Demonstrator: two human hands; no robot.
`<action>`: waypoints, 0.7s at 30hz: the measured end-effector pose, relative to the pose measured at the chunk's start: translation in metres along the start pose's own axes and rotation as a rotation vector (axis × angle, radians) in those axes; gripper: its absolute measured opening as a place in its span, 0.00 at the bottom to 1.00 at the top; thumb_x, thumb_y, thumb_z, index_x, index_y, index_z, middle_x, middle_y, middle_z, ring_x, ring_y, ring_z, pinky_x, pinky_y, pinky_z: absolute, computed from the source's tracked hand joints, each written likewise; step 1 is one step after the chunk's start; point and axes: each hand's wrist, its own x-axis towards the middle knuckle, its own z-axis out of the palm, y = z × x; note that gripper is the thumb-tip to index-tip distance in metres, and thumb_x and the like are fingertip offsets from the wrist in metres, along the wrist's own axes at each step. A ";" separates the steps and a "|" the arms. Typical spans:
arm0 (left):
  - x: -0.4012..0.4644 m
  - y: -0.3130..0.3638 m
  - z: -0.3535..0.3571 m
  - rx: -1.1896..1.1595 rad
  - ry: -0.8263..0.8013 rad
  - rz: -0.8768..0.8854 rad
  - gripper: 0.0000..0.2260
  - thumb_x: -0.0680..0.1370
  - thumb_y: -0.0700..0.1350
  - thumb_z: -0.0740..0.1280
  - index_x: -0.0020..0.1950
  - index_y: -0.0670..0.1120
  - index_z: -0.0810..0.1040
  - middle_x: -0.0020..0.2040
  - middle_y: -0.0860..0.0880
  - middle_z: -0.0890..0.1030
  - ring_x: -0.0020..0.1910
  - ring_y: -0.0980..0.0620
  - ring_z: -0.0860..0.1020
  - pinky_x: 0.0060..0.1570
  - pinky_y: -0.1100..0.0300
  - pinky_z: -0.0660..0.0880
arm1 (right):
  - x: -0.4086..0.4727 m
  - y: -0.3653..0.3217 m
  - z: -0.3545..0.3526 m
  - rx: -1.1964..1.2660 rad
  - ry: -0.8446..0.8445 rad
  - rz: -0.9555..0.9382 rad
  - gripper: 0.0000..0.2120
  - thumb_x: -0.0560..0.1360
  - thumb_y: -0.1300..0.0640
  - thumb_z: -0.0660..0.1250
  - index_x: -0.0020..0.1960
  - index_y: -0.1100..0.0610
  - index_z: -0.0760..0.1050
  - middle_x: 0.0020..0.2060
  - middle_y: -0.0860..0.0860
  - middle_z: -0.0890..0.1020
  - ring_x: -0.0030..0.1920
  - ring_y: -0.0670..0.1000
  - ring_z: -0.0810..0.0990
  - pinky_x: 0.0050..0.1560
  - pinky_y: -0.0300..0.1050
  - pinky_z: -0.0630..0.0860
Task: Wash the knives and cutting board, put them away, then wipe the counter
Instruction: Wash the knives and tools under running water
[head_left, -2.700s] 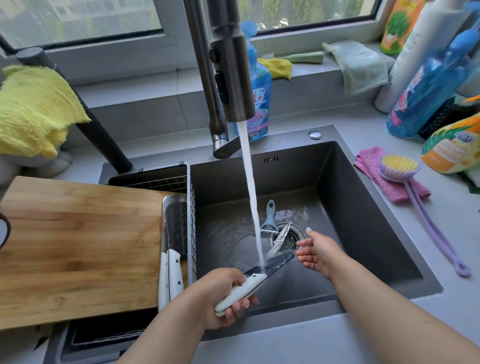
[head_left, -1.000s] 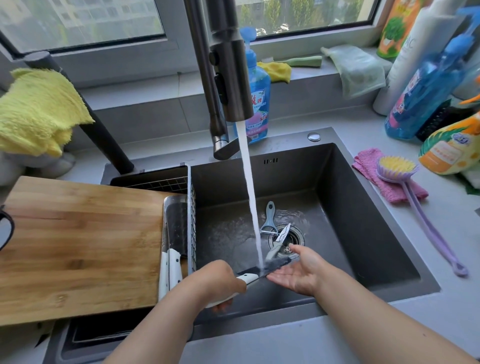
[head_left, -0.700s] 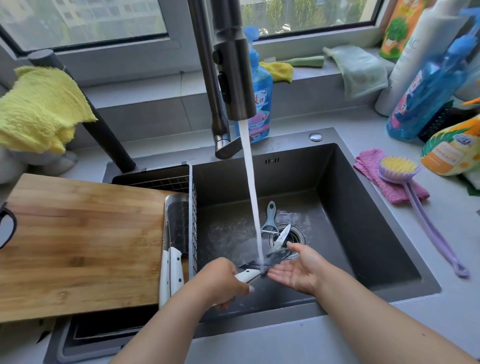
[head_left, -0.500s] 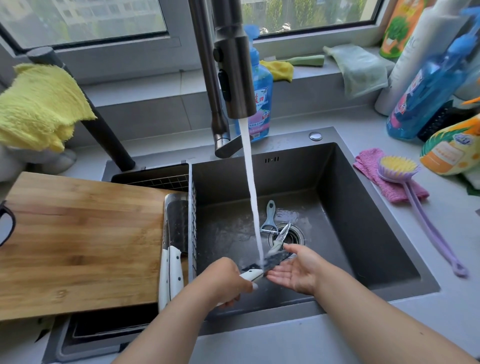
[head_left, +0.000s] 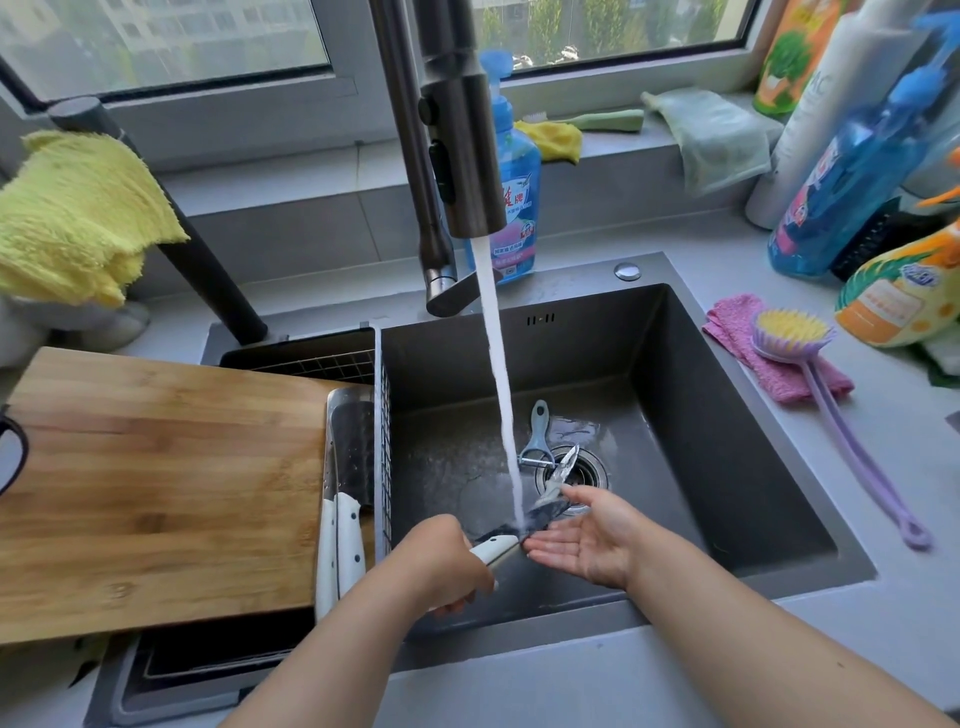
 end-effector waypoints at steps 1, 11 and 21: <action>-0.001 0.000 0.000 -0.020 -0.003 0.002 0.11 0.72 0.47 0.73 0.47 0.41 0.82 0.36 0.46 0.82 0.29 0.51 0.77 0.29 0.64 0.73 | 0.000 0.000 0.000 0.001 -0.001 0.000 0.31 0.80 0.50 0.60 0.70 0.73 0.58 0.52 0.71 0.78 0.49 0.67 0.80 0.37 0.58 0.81; -0.002 0.002 0.000 -0.844 -0.197 -0.188 0.11 0.80 0.43 0.62 0.56 0.36 0.73 0.35 0.42 0.76 0.23 0.53 0.77 0.19 0.67 0.70 | -0.005 -0.003 0.003 -0.019 0.084 -0.260 0.20 0.80 0.54 0.58 0.62 0.71 0.66 0.45 0.68 0.80 0.43 0.62 0.82 0.34 0.49 0.82; 0.003 0.000 0.001 -1.342 -0.492 -0.323 0.11 0.79 0.43 0.59 0.52 0.34 0.70 0.30 0.40 0.76 0.20 0.51 0.75 0.15 0.67 0.70 | -0.011 -0.009 -0.005 0.198 0.250 -0.397 0.14 0.81 0.56 0.55 0.46 0.67 0.72 0.41 0.64 0.80 0.39 0.58 0.80 0.27 0.44 0.80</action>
